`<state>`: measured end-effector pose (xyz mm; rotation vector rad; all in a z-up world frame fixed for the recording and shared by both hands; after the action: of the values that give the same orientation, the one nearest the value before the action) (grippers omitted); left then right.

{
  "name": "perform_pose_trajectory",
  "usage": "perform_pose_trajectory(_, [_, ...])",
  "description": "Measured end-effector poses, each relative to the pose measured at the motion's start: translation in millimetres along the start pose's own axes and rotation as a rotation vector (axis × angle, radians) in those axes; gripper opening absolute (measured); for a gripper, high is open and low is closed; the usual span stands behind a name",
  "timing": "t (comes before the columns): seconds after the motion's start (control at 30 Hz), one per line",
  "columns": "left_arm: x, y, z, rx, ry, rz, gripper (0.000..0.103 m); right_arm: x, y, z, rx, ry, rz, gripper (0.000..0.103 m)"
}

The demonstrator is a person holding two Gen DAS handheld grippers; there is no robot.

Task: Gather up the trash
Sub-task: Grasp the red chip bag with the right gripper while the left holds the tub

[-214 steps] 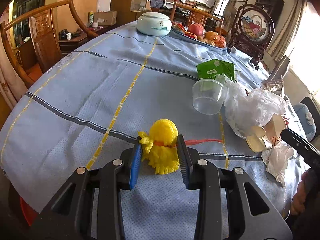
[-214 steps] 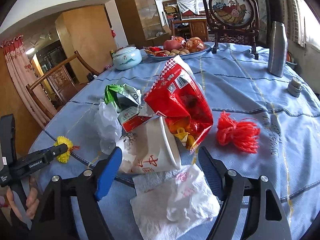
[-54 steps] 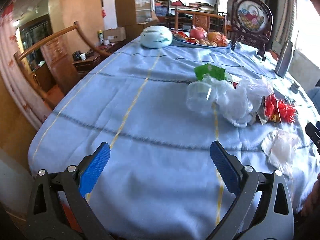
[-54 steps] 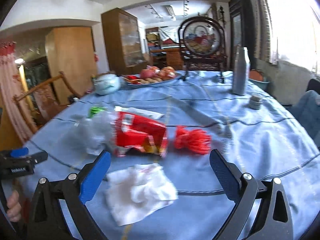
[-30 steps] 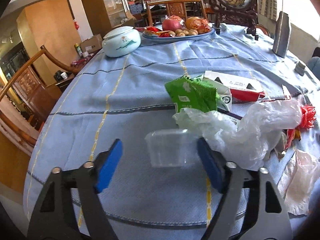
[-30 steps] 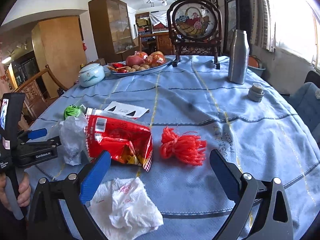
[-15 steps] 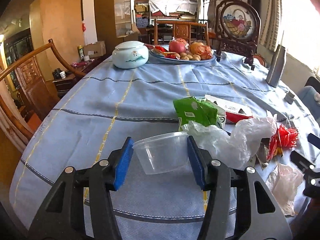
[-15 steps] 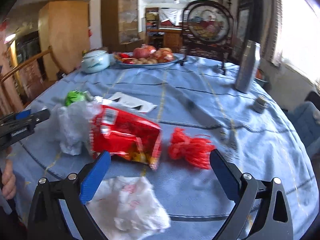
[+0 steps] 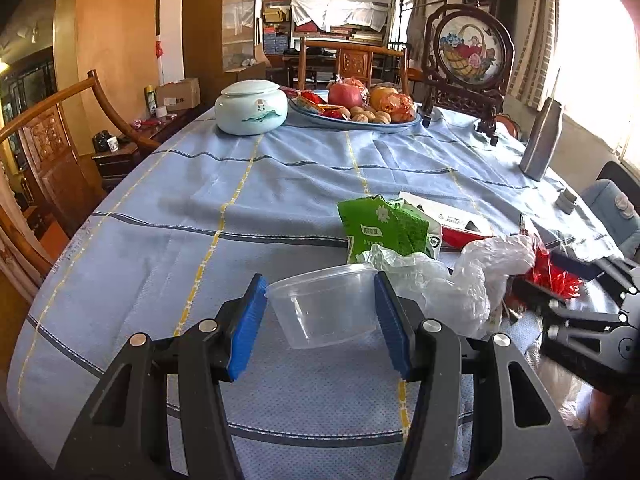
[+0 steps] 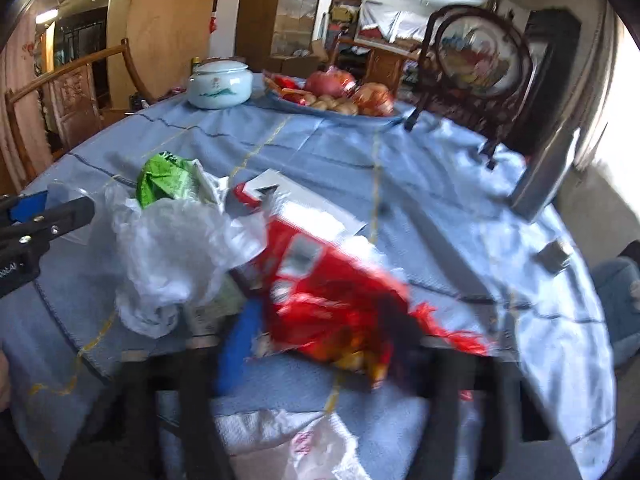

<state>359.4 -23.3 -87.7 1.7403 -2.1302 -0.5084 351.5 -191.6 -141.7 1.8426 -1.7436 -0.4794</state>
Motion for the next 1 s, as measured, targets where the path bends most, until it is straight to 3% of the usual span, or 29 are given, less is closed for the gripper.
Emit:
perform_pose_trajectory(0.07, [2.1, -0.7, 0.5, -0.004, -0.01, 0.001, 0.054, 5.4, 1.0, -1.9, 0.008, -0.057, -0.028, 0.022])
perform_pose_trajectory(0.13, [3.2, -1.0, 0.9, -0.004, -0.019, -0.004, 0.054, 9.9, 5.5, -4.9, 0.033, -0.091, -0.036, 0.016])
perform_pose_trajectory(0.33, [2.1, -0.7, -0.1, 0.004, -0.022, -0.024, 0.054, 19.7, 21.0, -12.5, 0.123, -0.137, -0.032, 0.009])
perform_pose_trajectory(0.5, [0.9, -0.2, -1.4, 0.008, -0.005, -0.015, 0.054, 21.7, 42.6, -28.0, 0.236, -0.136, -0.041, 0.008])
perform_pose_trajectory(0.7, [-4.7, 12.9, -5.8, 0.02, 0.047, 0.004, 0.054, 22.4, 73.0, -43.7, 0.289, -0.172, -0.096, 0.008])
perform_pose_trajectory(0.8, [-6.9, 29.7, -8.3, 0.026, 0.081, 0.017, 0.054, 18.9, 93.9, -51.3, 0.324, -0.148, -0.096, 0.008])
perform_pose_trajectory(1.0, [-9.7, 72.8, -11.1, 0.076, 0.048, -0.029, 0.054, 4.7, 125.9, -51.3, 0.362, -0.14, -0.131, 0.008])
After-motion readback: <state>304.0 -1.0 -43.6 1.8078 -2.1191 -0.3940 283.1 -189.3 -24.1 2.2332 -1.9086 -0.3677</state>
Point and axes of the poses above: each gripper's, at about its wrist camera, not at the fingertips, and y roughly against the way its jaws point, x to its right, z to its underside, the point moved 10 cm from there along -y, roughly the way its jaws point, and after that the axes turned 12 degrees about x, right-handed, at the moved point
